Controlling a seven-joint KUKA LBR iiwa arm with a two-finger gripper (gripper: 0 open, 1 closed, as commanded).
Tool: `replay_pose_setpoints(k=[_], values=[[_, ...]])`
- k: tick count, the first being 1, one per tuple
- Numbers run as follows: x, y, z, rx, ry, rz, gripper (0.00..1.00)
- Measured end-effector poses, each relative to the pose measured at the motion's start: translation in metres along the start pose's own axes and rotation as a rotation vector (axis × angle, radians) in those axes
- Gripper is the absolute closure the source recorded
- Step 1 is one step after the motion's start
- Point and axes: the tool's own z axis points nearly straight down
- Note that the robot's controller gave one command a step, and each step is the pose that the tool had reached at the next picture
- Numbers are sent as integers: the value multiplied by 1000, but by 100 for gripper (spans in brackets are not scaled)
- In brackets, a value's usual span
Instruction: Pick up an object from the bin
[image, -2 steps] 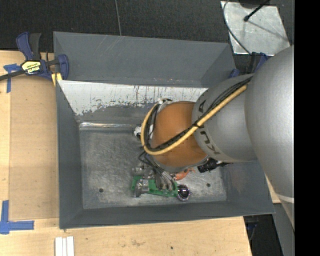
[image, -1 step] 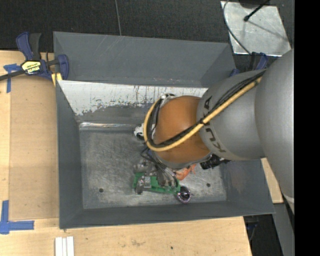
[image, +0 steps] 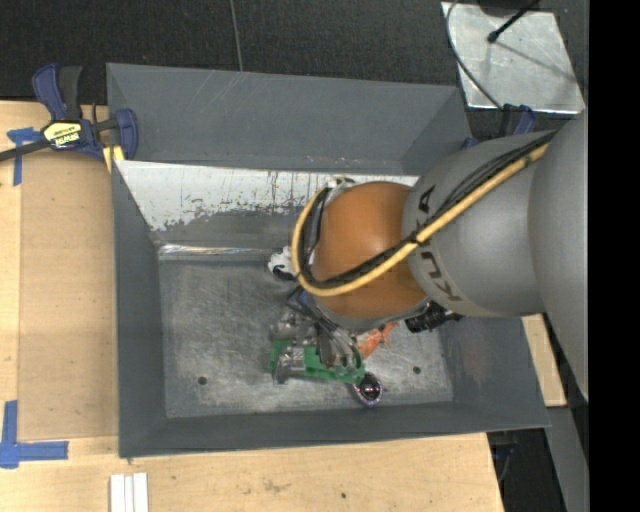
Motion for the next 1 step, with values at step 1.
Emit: replay_pose_setpoints(k=[1], values=[[-1,0,-15,-1,-4,0,100]])
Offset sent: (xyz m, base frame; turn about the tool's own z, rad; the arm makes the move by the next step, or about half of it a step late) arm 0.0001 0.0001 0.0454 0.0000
